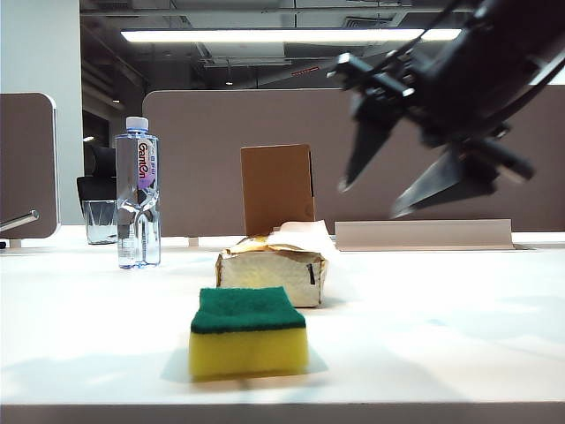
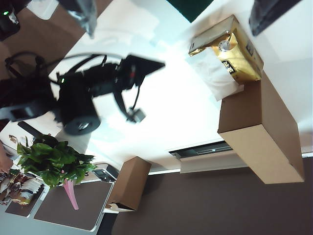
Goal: Move the sponge from right to left to wipe the table, avoiding obstacles on the table, and finally reaching the bottle of mineral water.
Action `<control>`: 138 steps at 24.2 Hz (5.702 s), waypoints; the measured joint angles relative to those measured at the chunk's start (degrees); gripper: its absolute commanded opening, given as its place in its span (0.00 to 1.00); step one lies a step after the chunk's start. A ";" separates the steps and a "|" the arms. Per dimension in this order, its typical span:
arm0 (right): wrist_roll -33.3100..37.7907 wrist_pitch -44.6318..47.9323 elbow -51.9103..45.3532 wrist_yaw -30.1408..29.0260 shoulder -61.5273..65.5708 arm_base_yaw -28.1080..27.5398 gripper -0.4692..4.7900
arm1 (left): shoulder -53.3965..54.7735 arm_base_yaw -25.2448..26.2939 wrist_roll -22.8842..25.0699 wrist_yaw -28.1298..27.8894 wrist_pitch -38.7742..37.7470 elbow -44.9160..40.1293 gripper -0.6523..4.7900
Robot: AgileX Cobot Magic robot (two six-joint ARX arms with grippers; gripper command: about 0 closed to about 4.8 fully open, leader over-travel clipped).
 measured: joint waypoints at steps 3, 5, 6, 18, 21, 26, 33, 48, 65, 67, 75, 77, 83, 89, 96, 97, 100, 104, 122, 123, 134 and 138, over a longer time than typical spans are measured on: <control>-2.71 -2.36 -0.02 -0.02 -2.86 -4.04 0.62 | 0.00 0.00 0.00 0.00 -0.17 0.00 0.86; -4.68 -3.41 -0.02 -0.57 -4.83 -7.06 0.62 | 0.00 0.00 0.00 -0.02 -0.37 0.00 0.86; -5.60 -3.52 -0.02 -1.07 -5.68 -8.52 0.62 | 0.00 0.00 0.00 -0.02 -0.37 0.00 0.86; -21.81 -20.65 13.62 -6.54 -8.04 -31.26 0.62 | 0.02 -0.02 0.00 -0.04 -0.79 0.00 0.86; -24.46 -23.76 16.37 -7.65 -8.09 -36.48 0.62 | 0.02 -0.02 0.00 -0.04 -0.81 0.00 0.86; -26.43 -26.80 17.33 -12.70 -9.86 -43.19 0.61 | 0.07 0.00 0.00 -0.04 -0.79 0.00 0.86; -26.91 -34.56 17.31 -18.88 -16.11 -46.75 0.60 | 0.09 0.00 0.00 -0.07 -0.79 0.00 0.86; -23.21 -54.14 17.42 -25.86 -29.27 -45.18 0.58 | 0.07 -0.02 -0.02 -0.02 -2.71 0.00 0.86; -17.84 -63.19 17.79 -32.63 -35.74 -39.65 0.58 | 0.00 -0.02 0.00 -0.04 -9.46 0.00 0.86; -17.84 -63.19 17.79 -32.65 -36.28 -39.65 0.58 | 0.02 -0.02 0.00 -0.09 -13.86 -0.02 0.86; -17.84 -63.63 17.81 -32.83 -36.83 -39.63 0.58 | 0.68 -0.04 2.80 -4.11 -21.42 -4.02 1.00; -17.84 -63.91 17.81 -33.03 -36.89 -39.52 0.58 | 2.27 -1.05 2.95 -4.04 -21.75 -5.40 1.00; -17.81 -66.03 17.81 -34.12 -36.89 -37.53 0.58 | 10.16 -6.99 4.81 -4.87 -21.49 -5.70 1.00; -17.84 -66.23 17.81 -34.14 -37.11 -37.51 0.58 | 22.36 -12.04 7.13 -7.63 -16.74 -5.79 1.00; -17.81 -66.60 17.81 -34.34 -37.18 -37.48 0.58 | 32.85 -13.99 7.30 -7.89 -11.85 -5.81 1.00; -17.81 -66.60 17.81 -34.34 -37.18 -37.48 0.58 | 35.01 -14.32 7.28 -7.85 -11.15 -5.84 1.00; -17.84 -66.62 17.81 -34.36 -37.20 -37.48 0.58 | 39.98 -15.47 6.97 -7.91 -8.59 -5.84 1.00; -17.84 -66.64 17.81 -34.36 -37.22 -37.48 0.58 | 43.80 -16.85 4.68 -7.91 -4.15 -5.86 1.00; -17.81 -66.73 17.81 -34.34 -37.66 -37.48 0.58 | 59.82 -27.52 -0.11 -9.51 8.31 -5.84 1.00; -17.81 -66.75 17.81 -34.34 -37.64 -37.48 0.58 | 60.06 -27.63 -0.13 -9.51 8.83 -5.84 1.00; -17.84 -66.86 17.81 -34.36 -37.64 -37.48 0.58 | 63.28 -27.61 -1.86 -9.53 12.15 -5.84 1.00; -17.81 -66.86 17.81 -34.36 -37.64 -37.48 0.58 | 64.06 -27.76 -2.64 -9.53 13.03 -5.84 1.00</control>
